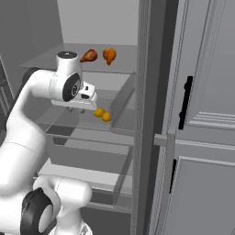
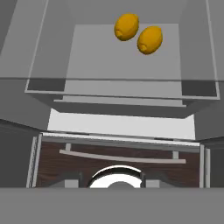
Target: Place one lemon and one chicken drumstick in each tupperware on the nearby counter, to pack two identical lunches.
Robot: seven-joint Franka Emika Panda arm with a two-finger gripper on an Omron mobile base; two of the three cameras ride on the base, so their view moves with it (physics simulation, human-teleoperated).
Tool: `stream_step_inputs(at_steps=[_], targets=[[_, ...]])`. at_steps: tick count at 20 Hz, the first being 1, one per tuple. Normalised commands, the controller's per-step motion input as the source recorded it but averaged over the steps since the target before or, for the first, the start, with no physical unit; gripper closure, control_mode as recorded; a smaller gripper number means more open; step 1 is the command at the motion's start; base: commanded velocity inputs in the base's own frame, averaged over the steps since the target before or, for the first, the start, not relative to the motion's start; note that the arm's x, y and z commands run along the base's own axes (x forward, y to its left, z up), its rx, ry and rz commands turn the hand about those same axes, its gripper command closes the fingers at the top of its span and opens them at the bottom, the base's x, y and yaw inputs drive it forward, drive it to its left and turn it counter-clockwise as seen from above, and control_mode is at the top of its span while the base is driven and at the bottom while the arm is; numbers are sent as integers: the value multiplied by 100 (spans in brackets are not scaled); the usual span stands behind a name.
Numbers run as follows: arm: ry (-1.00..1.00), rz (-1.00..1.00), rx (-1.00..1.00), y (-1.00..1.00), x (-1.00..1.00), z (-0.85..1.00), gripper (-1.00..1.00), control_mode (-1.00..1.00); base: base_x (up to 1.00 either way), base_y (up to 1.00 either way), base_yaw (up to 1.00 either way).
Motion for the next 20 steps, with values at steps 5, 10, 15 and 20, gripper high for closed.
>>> stream_step_inputs(at_steps=[5, 10, 15, 20], targets=[[-25, 0, -1, -1, -33, 12, -100, -100, 0, 0, 0], [-57, 0, -2, -5, -54, 54, -100, -100, 0, 0, 0], [-34, 0, -1, 0, -8, 49, -100, -100, 0, 0, 0], [-12, -3, 0, -5, 3, 70, -100, -100, 0, 0, 0]])
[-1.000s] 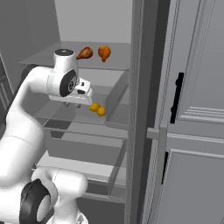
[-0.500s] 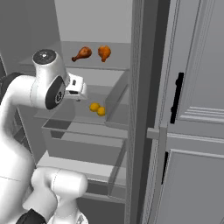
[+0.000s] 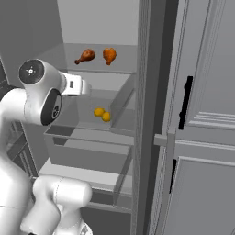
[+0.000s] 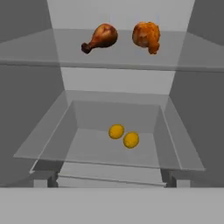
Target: Place one lemon and one chicken drumstick in each tupperware on the nearby counter, to pack two identical lunches.
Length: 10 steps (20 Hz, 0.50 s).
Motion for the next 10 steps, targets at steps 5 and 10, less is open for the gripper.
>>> stream_step_inputs(at_steps=[5, 10], targets=[[0, -8, 1, -7, 22, 66, -100, -100, 0, 0, 0], [2, -9, 0, -27, 27, 11, -100, -100, 0, 0, 0]])
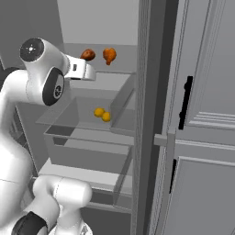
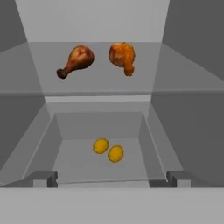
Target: Place one lemon and one chicken drumstick in each tupperware on the nearby counter, to pack two identical lunches.
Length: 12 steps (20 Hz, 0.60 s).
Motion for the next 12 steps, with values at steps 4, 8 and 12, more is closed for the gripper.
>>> stream_step_inputs(at_steps=[4, 8, 12], targets=[[1, 0, 3, -31, 51, 0, -100, -100, 0, 0, 0], [4, 0, 2, -35, 59, 1, -100, -100, 0, 0, 0], [10, 0, 0, -28, 67, 1, -100, -100, 0, 0, 0]])
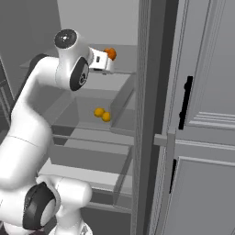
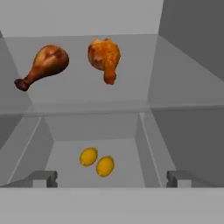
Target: Place one lemon and one chicken drumstick in each tupperware on the nearby counter, to pack two identical lunches.
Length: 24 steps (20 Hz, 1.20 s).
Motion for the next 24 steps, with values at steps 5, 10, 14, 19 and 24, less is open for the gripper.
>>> stream_step_inputs(at_steps=[5, 10, 14, 19, 24], targets=[[12, 0, 4, -7, 81, 0, -100, -100, 0, 0, 0], [7, 0, 2, 0, 79, 0, -100, -100, 0, 0, 0], [5, 0, 0, 0, 72, 0, -100, -100, 0, 0, 0], [1, 0, 0, 0, 67, -10, -100, -100, 0, 0, 0], [-2, 0, 0, 0, 44, -26, -100, -100, 0, 0, 0]])
